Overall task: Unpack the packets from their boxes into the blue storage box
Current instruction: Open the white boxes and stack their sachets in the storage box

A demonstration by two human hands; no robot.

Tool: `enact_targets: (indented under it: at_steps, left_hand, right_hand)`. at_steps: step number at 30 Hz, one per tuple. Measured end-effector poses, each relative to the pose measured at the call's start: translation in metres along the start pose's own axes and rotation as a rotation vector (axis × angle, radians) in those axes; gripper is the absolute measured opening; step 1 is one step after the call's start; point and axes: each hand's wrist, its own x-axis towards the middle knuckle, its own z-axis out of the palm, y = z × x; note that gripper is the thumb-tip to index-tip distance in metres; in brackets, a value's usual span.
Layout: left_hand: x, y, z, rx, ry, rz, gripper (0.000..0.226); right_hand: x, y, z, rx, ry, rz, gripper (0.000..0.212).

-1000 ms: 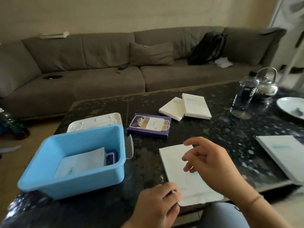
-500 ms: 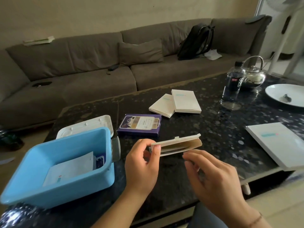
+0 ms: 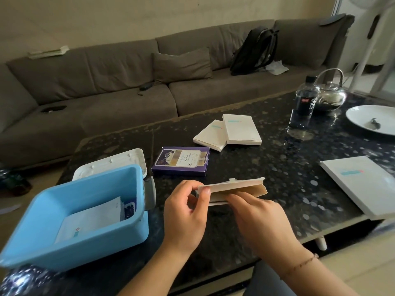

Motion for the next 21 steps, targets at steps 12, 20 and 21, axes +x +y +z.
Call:
enact_targets:
  at_steps: [12,20,21]
  left_hand:
    - [-0.015,0.003,-0.002,-0.144,-0.148,0.008,0.022]
    - [-0.022,-0.003,-0.006,-0.256,-0.255,-0.128,0.011]
    - [-0.024,-0.004,-0.005,-0.245,-0.270,-0.128,0.012]
  right_hand:
    - [-0.049,-0.008,-0.025,0.169,0.285,-0.044,0.020]
    - [-0.073,-0.019,-0.046,0.199,0.382,-0.018,0.015]
    - [-0.075,-0.024,-0.050,0.251,0.395,0.009,0.024]
